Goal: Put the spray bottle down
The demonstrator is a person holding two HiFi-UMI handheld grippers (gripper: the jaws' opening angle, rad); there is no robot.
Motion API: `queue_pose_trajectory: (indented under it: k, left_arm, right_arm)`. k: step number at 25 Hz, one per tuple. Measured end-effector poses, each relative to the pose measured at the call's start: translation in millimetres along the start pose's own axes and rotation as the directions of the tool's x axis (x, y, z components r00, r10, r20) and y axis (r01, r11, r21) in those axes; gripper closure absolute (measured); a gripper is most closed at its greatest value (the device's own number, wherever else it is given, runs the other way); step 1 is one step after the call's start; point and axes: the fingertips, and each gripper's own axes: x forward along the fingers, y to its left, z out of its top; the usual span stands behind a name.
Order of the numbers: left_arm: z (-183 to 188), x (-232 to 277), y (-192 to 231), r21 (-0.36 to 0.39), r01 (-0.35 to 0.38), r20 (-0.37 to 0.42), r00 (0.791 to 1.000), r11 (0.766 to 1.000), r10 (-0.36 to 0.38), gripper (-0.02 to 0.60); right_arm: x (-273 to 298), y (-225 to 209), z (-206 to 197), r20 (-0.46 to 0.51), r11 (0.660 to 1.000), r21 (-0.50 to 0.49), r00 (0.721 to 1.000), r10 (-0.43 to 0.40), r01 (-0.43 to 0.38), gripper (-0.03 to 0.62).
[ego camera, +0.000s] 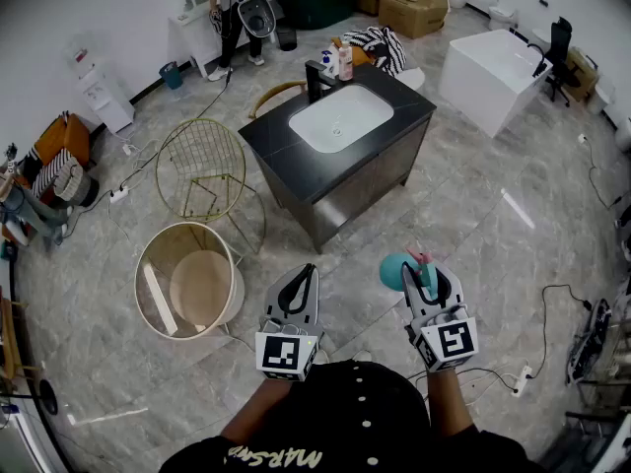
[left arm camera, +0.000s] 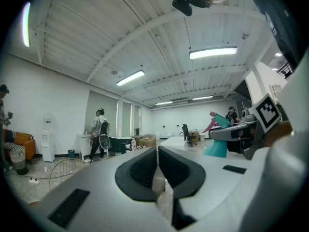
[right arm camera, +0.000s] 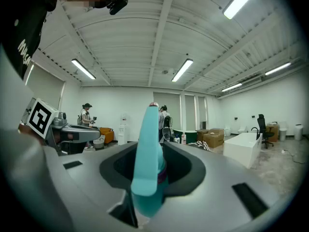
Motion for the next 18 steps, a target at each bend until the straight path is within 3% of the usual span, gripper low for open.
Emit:
queue_pose_trajectory:
  k: [10,18]
  left_arm:
    - [-5,-9,-11,0.0,-0.01,-0.015,1.0,1.0,0.01,0.56]
    - [-7,-20,-25,0.006,-0.064,-0.011,0.998,0.998,0.065,0.56]
  right_arm:
    - [-9,1,-2,0.0,1.0,0.006,1.0,0.011,-0.011,0.474]
    - [-19,-5,-9,0.015,0.999,0.011,0.999,0.051,-0.051,0.473]
